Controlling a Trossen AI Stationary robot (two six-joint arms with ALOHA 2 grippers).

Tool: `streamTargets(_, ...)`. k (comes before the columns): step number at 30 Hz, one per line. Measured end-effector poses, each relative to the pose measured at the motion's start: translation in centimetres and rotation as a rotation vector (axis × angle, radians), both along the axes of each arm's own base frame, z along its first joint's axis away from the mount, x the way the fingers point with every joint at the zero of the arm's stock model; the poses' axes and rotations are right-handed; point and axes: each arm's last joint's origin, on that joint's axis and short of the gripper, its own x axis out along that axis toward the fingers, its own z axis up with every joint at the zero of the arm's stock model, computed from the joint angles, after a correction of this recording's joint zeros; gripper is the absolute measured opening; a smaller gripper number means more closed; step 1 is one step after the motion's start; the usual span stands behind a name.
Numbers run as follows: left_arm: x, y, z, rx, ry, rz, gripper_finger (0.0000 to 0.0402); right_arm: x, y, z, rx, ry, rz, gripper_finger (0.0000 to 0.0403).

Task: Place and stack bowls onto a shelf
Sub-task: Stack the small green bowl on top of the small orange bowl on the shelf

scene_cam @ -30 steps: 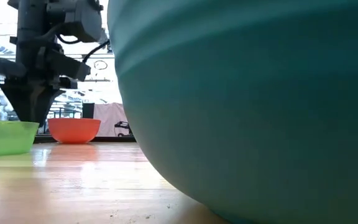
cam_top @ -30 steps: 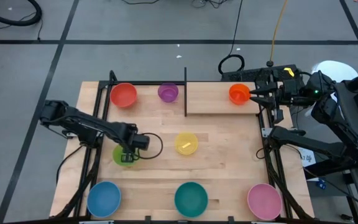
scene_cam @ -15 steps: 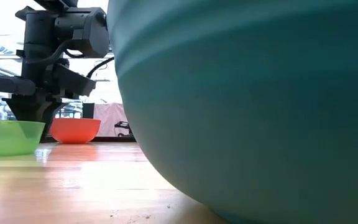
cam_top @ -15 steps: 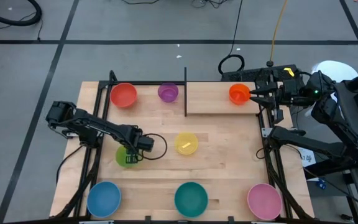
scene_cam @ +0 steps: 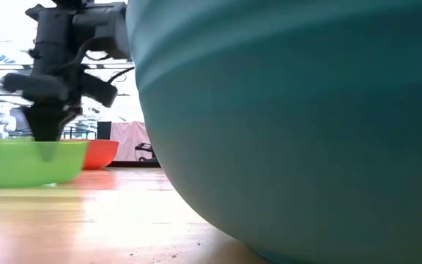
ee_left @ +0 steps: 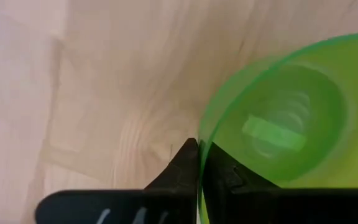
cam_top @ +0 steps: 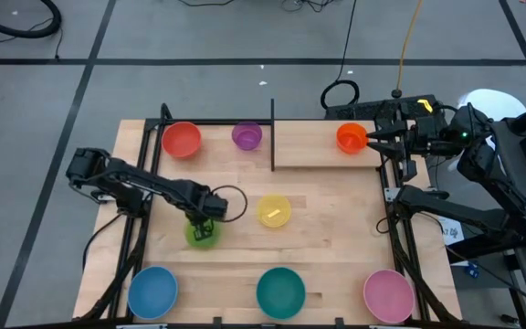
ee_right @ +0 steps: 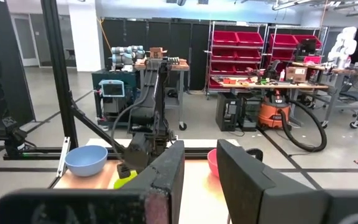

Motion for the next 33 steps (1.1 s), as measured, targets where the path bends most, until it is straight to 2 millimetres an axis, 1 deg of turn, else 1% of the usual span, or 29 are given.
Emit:
streamTargets(3, 0.8, 0.5, 1.7, 0.032, -0.074, 0.038, 0.0004, 0.0, 0.0, 0.0, -0.039, 0.002, -0.001, 0.0086)
streamTargets(5, 1.7, 0.9, 3.2, 0.069, -0.136, 0.061, 0.0003, 0.0, 0.0, 0.0, -0.061, 0.003, -0.006, 0.0086)
streamTargets(8, 2.5, 1.6, 5.8, 0.147, -0.214, 0.095, 0.0003, 0.1, -0.1, 0.0, -0.069, 0.007, -0.007, 0.0086)
streamTargets(10, 3.6, 2.2, 7.6, 0.212, -0.301, 0.129, 0.0003, 0.4, -0.3, -0.1, -0.063, 0.015, -0.008, 0.0086)
streamTargets(12, 4.1, 2.9, 9.3, 0.292, -0.339, 0.156, 0.0003, 0.7, -0.5, -0.2, -0.055, 0.027, -0.007, 0.0086)
streamTargets(14, 4.8, 3.6, 11.4, 0.364, -0.421, 0.193, 0.0003, 1.1, -0.8, -0.4, -0.042, 0.046, -0.006, 0.0086)
streamTargets(20, 5.6, 6.3, 15.8, 0.611, -0.551, 0.289, 0.0003, 2.6, -1.9, -1.0, -0.059, 0.103, -0.003, 0.0086)
streamTargets(23, 5.8, 7.9, 17.0, 0.717, -0.595, 0.342, 0.0002, 3.7, -2.7, -1.5, -0.056, 0.142, -0.023, 0.0086)
streamTargets(28, 6.3, 10.5, 18.4, 0.838, -0.690, 0.432, 0.0002, 5.8, -4.0, -2.3, -0.070, 0.209, -0.106, 0.0086)
streamTargets(33, 6.7, 12.9, 19.6, 0.917, -0.787, 0.512, 0.0002, 8.4, -4.6, -2.8, -0.086, 0.216, -0.137, 0.0086)
